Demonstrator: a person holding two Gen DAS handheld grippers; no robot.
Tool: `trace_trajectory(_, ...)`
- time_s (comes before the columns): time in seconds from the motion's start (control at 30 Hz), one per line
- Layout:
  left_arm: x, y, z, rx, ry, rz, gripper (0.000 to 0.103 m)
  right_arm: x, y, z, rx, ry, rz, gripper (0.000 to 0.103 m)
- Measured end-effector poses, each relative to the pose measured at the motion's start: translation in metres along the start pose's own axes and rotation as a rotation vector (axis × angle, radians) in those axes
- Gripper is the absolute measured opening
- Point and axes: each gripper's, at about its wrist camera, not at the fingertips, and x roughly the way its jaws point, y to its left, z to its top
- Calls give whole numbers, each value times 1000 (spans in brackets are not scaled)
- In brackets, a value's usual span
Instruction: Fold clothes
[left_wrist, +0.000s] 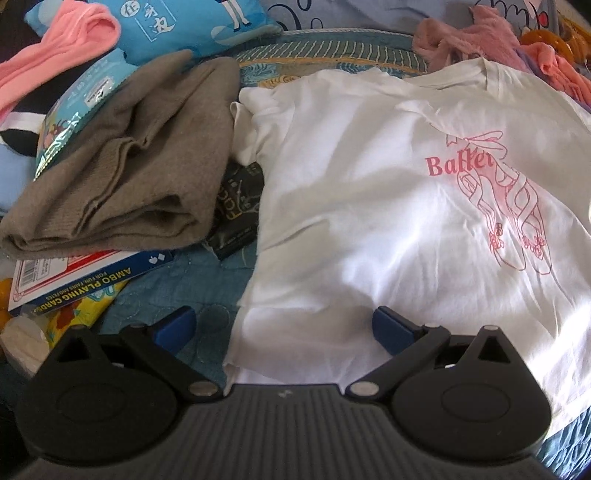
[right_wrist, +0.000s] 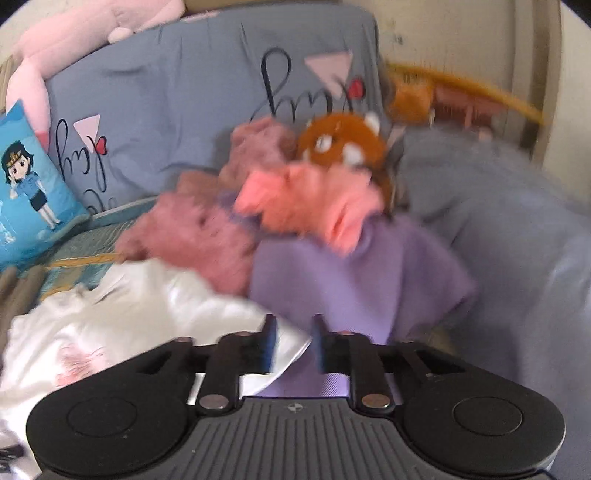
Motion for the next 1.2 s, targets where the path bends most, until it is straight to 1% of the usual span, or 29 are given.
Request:
trace_trajectory(0.07, -2, 1, -1, 0, -2, 0, 103, 8, -2, -16, 115, 66, 75, 30)
trace_trajectory(0.17, -3, 3, -1, -2, 0, 0, 103, 23, 3, -36, 179, 118, 109, 29)
trace_trajectory(0.2, -4, 3, -1, -1, 0, 0, 103, 26, 5, -39, 190, 120, 116, 23)
trace_trajectory(0.23, -4, 3, -1, 2, -1, 1, 103, 27, 4, -41, 212, 109, 133, 5)
trace_trajectory(0.3, -6, 4, -1, 4, -3, 3, 103, 26, 0, -42, 259, 83, 172, 3)
trace_trajectory(0.33, -7, 5, -2, 5, -3, 4, 103, 23, -1, -41, 264, 62, 171, 3)
trace_trajectory(0.4, -9, 6, -2, 6, -4, 5, 103, 10, -3, -34, 230, 15, 131, 3)
trace_trajectory(0.57, -14, 7, -4, 11, -4, 8, 103, -33, -19, -7, 147, -131, -27, 2)
trace_trajectory(0.63, -17, 7, -5, 14, -4, 9, 103, -39, -20, 3, 78, -169, -84, 2)
trace_trajectory(0.67, -18, 7, -5, 14, -3, 8, 103, -35, -23, 6, 60, -159, -94, 2)
trace_trajectory(0.7, -20, 8, -6, 14, -2, 8, 103, -25, -23, 8, 48, -123, -98, 2)
trace_trajectory(0.73, -21, 10, -7, 13, -1, 7, 103, -13, -23, 10, 37, -67, -95, 3)
trace_trajectory(0.8, -25, 15, -12, 11, 0, 8, 103, 8, -22, 5, 17, 27, -117, 3)
trace_trajectory(0.83, -27, 17, -14, 11, 0, 9, 103, 12, -21, 4, 18, 37, -138, 4)
trace_trajectory(0.87, -29, 18, -16, 10, 0, 10, 103, 10, -20, 1, 35, 20, -165, 7)
trace_trajectory(0.93, -33, 21, -17, 4, 0, 13, 103, -2, -17, -2, 74, -65, -235, 9)
trace_trajectory(0.97, -35, 23, -18, 2, -1, 13, 103, -8, -11, -1, 53, -112, -273, 10)
trace_trajectory(1.0, -37, 24, -18, 1, -1, 13, 103, -14, -5, -1, 25, -160, -311, 15)
trace_trajectory(1.03, -39, 24, -19, 5, -2, 13, 103, -19, 1, 0, -3, -207, -348, 16)
trace_trajectory(1.07, -41, 25, -20, 9, -3, 12, 103, -22, 10, 3, -62, -242, -353, 16)
trace_trajectory(1.13, -45, 25, -21, 22, -7, 15, 103, -17, 31, 11, -243, -268, -281, 18)
trace_trajectory(1.2, -49, 25, -22, 37, -13, 20, 103, -5, 59, 17, -444, -270, -171, 19)
